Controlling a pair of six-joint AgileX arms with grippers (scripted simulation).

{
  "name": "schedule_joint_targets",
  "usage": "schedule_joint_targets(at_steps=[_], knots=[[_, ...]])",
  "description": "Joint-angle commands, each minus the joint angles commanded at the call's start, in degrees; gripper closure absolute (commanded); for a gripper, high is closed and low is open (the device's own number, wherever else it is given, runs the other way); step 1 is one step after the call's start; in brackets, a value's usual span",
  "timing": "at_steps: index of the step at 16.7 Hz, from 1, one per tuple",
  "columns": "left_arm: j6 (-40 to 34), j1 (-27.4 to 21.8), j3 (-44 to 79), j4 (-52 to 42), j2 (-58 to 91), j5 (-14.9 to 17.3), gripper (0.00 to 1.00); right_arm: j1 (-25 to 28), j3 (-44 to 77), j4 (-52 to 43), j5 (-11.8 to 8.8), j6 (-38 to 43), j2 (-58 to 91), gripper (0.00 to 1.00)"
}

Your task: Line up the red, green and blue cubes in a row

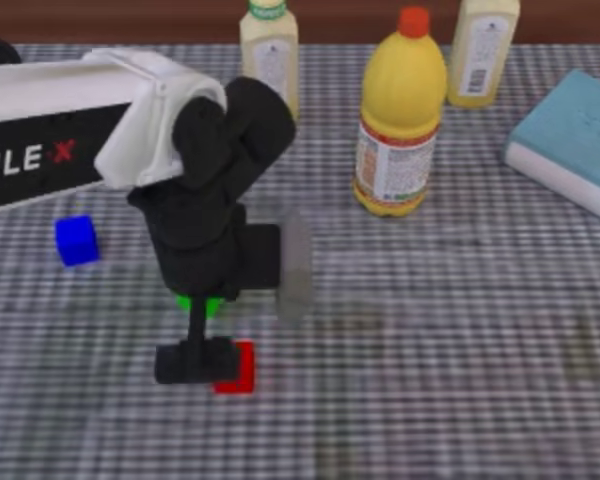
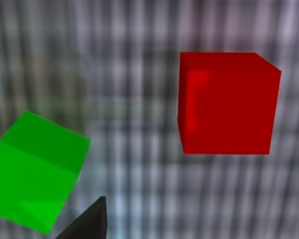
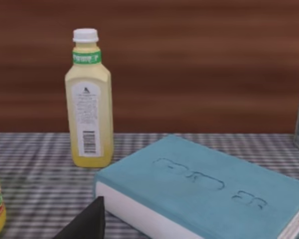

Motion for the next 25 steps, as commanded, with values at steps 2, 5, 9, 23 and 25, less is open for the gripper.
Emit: schedule_joint_targets(at_steps=[2, 5, 9, 23, 25], knots=[[-0.06, 0.14, 0.67, -1.01, -0.64, 0.0, 0.0, 0.0, 0.0, 0.0, 0.0, 0.0, 0.0, 0.0], [-0.05, -0.17, 0.53, -0.87, -0.41, 0.0, 0.0, 0.0, 0.0, 0.0, 0.0, 0.0, 0.0, 0.0], [-4.04, 0.54, 2.22, -1.12, 0.97, -0.11, 0.0, 0.0, 0.0, 0.0, 0.0, 0.0, 0.0, 0.0], [-51.24, 9.85, 16.47, -3.42, 13.86, -0.82, 0.0, 0.0, 0.0, 0.0, 0.0, 0.0, 0.0, 0.0], [-52.54, 10.23, 16.98, -3.38, 14.16, -0.86, 0.0, 0.0, 0.0, 0.0, 0.0, 0.0, 0.0, 0.0]])
